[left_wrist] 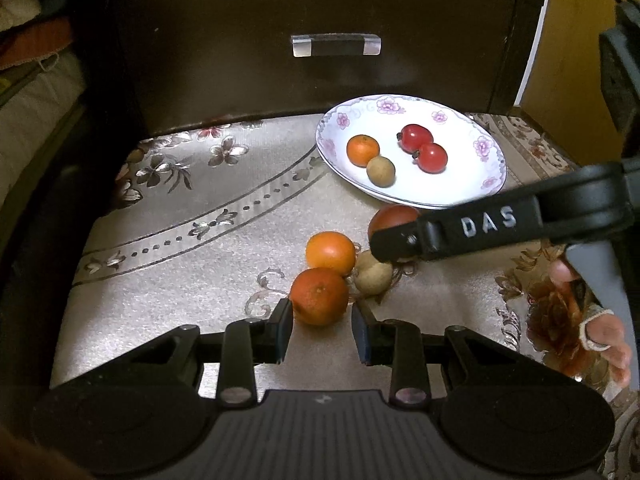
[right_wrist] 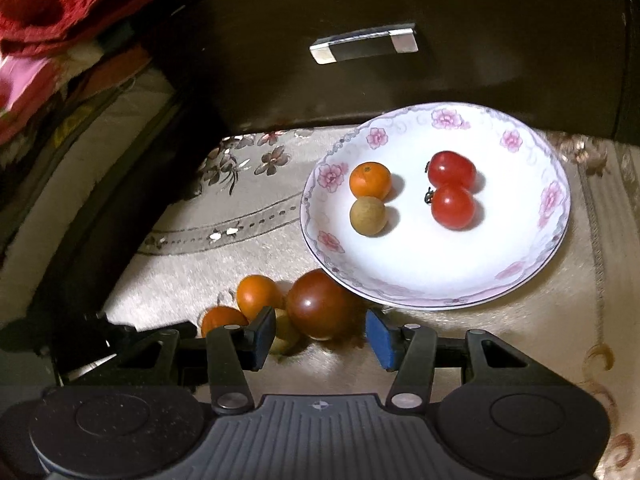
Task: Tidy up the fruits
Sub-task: 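Grasp the large dark brown tomato with the right tool while the left grasps a tangerine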
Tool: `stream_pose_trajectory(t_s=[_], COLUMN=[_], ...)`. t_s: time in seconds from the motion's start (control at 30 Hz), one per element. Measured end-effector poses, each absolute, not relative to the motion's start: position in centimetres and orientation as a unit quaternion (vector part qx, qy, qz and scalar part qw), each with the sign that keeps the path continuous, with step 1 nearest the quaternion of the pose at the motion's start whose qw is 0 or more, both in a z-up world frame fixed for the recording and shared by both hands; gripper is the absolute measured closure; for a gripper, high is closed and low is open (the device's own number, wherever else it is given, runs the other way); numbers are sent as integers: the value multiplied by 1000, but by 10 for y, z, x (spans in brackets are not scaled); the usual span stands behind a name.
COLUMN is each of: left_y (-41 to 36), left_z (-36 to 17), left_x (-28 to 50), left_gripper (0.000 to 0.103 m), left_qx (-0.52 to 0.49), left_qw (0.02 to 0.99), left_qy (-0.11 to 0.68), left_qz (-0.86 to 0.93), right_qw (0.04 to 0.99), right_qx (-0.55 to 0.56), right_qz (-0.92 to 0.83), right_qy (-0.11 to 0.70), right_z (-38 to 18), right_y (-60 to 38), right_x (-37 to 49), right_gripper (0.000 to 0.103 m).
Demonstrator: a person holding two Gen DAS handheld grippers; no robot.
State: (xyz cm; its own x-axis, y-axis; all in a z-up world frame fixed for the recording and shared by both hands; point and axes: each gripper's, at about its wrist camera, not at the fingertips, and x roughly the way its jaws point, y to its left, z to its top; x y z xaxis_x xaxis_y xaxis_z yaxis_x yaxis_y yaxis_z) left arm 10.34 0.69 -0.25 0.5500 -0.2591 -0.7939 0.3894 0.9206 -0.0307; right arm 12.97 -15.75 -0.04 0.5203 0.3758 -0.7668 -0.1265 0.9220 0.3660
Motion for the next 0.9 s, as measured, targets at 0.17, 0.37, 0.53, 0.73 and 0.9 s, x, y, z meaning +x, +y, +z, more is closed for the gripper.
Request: stream_pose_trajectory(t_s=[0.17, 0.37, 0.53, 0.73, 0.9], left_y=[6, 6, 6, 1, -6], left_z=[-4, -8, -11, -15, -11], left_x=[104, 108, 115, 118, 114], left_gripper=[65, 60, 60, 62, 62], left_qx=[75, 74, 70, 76, 79], left_qw=[877, 880, 882, 877, 875], left_qy=[436, 435, 432, 440, 439], left_qz=[-186, -178, -172, -178, -190], right_qw=[857, 855, 857, 852, 852], right_qx=[176, 190, 173, 165, 145], right_qz=[126, 114, 114, 108, 95], right_qy=[468, 470, 472, 486, 494], right_z=[-5, -10, -10, -5, 4], right_y=[-160, -156, -158, -166, -177], right_x=[137, 142, 140, 132, 117], right_gripper=[55, 55, 65, 65, 65])
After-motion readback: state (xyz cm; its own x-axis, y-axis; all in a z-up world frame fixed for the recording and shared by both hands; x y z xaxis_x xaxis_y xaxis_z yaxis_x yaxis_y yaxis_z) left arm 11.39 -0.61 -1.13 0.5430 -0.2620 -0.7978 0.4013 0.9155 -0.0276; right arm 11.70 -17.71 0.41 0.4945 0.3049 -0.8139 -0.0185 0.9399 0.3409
